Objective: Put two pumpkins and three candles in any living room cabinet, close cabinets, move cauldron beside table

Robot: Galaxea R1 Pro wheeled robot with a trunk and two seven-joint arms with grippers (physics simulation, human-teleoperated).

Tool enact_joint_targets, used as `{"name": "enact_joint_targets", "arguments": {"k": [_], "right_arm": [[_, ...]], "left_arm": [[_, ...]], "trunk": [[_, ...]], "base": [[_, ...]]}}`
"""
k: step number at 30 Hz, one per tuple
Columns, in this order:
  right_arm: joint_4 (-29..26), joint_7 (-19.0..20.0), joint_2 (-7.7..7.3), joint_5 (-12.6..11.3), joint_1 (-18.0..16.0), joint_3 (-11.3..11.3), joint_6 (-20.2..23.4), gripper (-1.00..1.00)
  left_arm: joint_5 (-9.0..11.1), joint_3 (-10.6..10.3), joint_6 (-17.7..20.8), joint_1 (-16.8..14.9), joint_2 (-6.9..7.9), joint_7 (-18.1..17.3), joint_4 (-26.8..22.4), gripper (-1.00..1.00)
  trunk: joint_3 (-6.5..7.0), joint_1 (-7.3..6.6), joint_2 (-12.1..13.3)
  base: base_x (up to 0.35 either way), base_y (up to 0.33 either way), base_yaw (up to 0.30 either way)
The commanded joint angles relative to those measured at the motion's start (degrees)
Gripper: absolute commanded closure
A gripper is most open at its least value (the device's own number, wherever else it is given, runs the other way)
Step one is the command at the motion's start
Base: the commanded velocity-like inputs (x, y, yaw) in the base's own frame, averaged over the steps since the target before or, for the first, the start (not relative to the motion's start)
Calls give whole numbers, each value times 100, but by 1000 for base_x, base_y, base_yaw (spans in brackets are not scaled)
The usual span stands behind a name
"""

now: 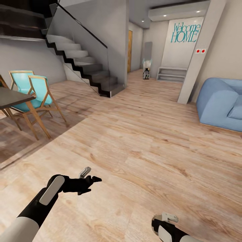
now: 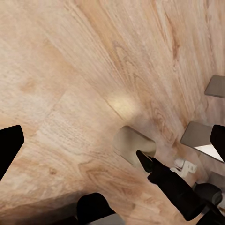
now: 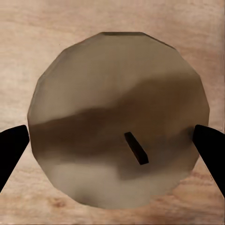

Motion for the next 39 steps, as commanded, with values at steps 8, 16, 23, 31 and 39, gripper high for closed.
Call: {"name": "enact_joint_targets", "arguments": {"k": [8, 16, 23, 31, 39], "right_arm": [[-59, -36, -39, -17, -4, 63, 199, 100], [-101, -28, -1, -36, -4, 59, 215, 100], [-105, -26, 4, -44, -4, 59, 216, 100], [-105, -25, 5, -45, -4, 55, 208, 100], [-105, -20, 4, -45, -4, 44, 198, 100]], "left_arm": [[58, -13, 4, -3, -25, 64, -6, -100], [53, -13, 5, -3, -26, 59, -6, -100], [52, -13, 5, -3, -28, 62, -6, -100], [52, -13, 5, -3, -24, 62, -6, -100], [52, -13, 5, -3, -22, 59, -6, -100]], "trunk": [[140, -177, 320], [283, -353, 641], [409, -507, 922], [553, -682, 1243], [696, -858, 1564]], "base": [[0, 0, 0], [0, 0, 0], [0, 0, 0], [0, 0, 0], [0, 0, 0]]}}
